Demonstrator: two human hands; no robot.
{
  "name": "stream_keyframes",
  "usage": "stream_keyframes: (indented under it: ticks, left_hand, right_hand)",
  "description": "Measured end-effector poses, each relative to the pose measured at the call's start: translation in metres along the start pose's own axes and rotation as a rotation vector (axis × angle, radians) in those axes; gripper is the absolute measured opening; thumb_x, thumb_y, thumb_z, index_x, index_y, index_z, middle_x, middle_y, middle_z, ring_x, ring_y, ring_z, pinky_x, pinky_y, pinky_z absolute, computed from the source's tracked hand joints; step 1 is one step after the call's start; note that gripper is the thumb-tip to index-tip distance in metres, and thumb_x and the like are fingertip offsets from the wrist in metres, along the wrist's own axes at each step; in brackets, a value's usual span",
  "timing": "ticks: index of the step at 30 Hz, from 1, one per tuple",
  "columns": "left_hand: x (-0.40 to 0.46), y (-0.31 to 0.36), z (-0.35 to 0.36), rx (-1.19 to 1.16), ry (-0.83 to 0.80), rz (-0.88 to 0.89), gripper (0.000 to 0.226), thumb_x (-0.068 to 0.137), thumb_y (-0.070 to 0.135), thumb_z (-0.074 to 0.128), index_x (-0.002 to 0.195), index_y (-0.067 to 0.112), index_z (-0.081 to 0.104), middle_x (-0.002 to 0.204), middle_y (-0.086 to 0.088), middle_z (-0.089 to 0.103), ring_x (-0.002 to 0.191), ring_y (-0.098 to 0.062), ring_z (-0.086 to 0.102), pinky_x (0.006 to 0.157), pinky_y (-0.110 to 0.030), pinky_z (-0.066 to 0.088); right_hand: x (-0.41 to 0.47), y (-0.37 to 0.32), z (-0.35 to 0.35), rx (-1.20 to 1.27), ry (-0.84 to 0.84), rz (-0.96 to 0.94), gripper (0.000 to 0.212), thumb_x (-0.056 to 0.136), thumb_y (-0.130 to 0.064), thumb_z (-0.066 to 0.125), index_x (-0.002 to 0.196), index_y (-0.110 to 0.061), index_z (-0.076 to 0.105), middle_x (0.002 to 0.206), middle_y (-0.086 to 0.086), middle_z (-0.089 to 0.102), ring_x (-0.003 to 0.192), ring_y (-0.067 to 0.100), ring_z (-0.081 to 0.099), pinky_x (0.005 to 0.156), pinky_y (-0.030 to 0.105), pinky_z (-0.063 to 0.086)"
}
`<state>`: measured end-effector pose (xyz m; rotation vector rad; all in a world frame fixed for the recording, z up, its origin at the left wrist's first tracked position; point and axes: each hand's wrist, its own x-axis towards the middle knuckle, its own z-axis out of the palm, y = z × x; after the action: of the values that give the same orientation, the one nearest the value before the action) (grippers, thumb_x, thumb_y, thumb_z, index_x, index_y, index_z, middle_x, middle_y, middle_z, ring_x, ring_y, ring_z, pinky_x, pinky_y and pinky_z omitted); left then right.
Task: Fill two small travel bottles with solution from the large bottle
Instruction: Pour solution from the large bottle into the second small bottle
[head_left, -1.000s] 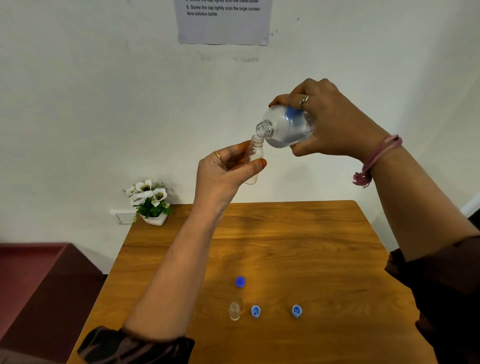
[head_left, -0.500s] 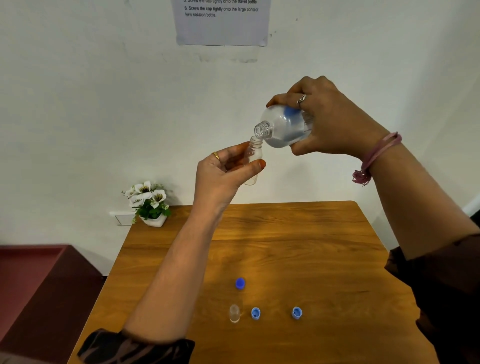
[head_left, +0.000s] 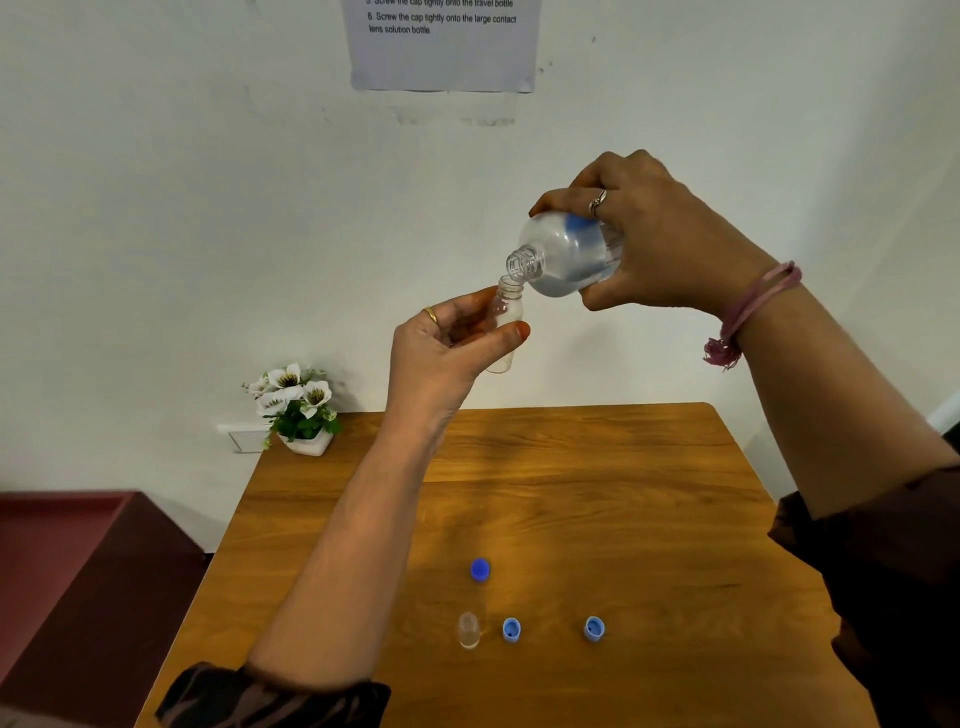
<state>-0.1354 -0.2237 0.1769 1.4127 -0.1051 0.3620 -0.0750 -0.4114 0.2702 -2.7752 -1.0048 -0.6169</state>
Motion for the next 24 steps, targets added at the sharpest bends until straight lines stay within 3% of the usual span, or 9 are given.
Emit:
stream_keyframes:
  ticks: [24]
  left_hand:
    - [0.0014,-0.0005,0.0016,0.018,-0.005,0.004,0.035,0.070,0.009,0.083,0.097,0.029,0.073,0.090,0.009,0.077,0.087,-0.005,0.071,0.070,-0.014,0.052]
  right_hand:
    - [0.0017,-0.0007,-0.0056,-0.021,-0.005,-0.009,0.080,0.063,-0.022,0.082,0.136,-0.025,0.048,0.123,0.009,0.051,0.111,0.030,0.042,0.091,0.044,0.045]
